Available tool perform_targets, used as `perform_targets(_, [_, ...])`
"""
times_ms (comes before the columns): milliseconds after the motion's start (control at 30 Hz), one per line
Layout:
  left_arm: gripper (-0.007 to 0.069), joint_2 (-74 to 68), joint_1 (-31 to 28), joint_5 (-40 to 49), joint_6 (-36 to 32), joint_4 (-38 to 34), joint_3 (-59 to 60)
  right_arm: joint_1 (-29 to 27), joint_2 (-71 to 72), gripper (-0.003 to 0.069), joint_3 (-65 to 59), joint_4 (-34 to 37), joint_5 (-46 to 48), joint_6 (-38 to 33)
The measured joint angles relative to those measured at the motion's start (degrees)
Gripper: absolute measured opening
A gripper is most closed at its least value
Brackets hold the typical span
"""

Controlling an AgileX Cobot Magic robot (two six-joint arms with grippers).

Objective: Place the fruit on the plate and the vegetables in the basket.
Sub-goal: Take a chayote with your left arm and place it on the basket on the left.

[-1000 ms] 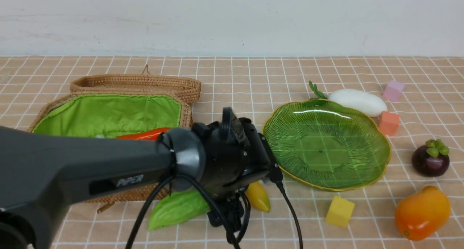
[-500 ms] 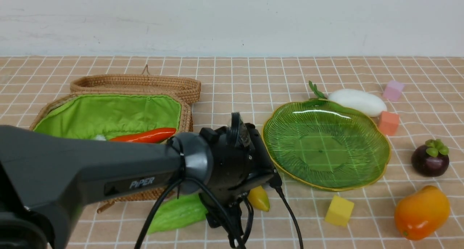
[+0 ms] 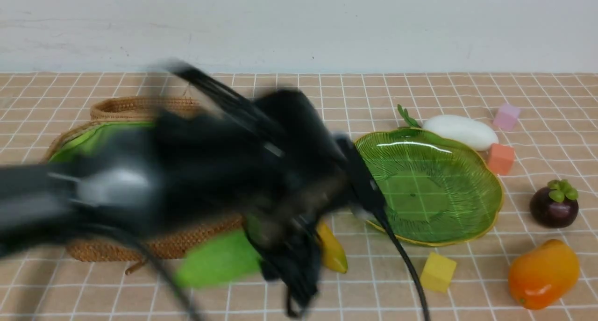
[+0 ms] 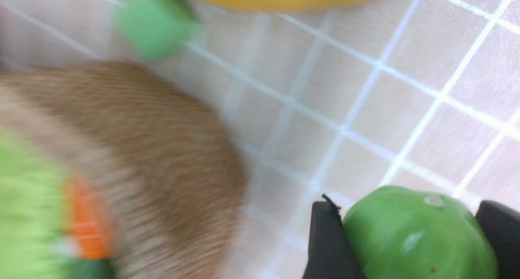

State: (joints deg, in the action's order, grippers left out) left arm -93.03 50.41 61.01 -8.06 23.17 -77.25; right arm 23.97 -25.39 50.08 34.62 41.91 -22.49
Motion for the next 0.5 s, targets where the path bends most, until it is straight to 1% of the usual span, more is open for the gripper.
perform_targets(33, [0.0416, 1.9, -1.9, -0.4, -3.0, 0.1, 0.0, 0.0, 0.0, 0.0144, 0.0, 0.0, -2.2, -0.5])
perform_targets(67, [0.0416, 2.3, -2.4, -0.5, -3.7, 0.1, 0.0, 0.0, 0.0, 0.0144, 0.0, 0.0, -2.6, -0.6])
perform_targets(133, [0.0416, 5.7, -9.5, -4.2, -14.4, 0.5, 0.0, 0.0, 0.0, 0.0144, 0.0, 0.1, -6.4, -1.1])
perform_targets(233, [0.0416, 6.4, -16.9, -9.1, -23.5, 1.1, 0.0, 0.0, 0.0, 0.0144, 0.0, 0.1, -7.3, -1.1])
perform_targets(267, [0.0416, 6.1, -20.1, -11.5, -27.8, 1.1, 0.0, 0.0, 0.0, 0.0146, 0.0, 0.1, -7.3, -1.1])
perform_targets(300, [0.0416, 6.0, -20.6, -11.9, -28.4, 1.1, 0.0, 0.0, 0.0, 0.0147, 0.0, 0.1, -7.3, -1.1])
perform_targets(333, [0.0416, 5.3, -23.0, -13.9, -31.6, 1.1, 0.0, 0.0, 0.0, 0.0148, 0.0, 0.1, -7.3, -1.1])
perform_targets(367, [0.0416, 4.5, -25.4, -15.4, -33.3, 1.0, 0.0, 0.0, 0.0, 0.0149, 0.0, 0.1, -7.0, -1.1])
perform_targets(400, [0.0416, 4.2, -25.7, -15.8, -33.6, 1.0, 0.0, 0.0, 0.0, 0.0150, 0.0, 0.1, -6.9, -1.1])
perform_targets(500, [0.0416, 2.0, -29.5, -18.3, -34.0, 0.3, 0.1, 0.0, 0.0, 0.0153, 0.0, 0.1, -5.8, -1.1])
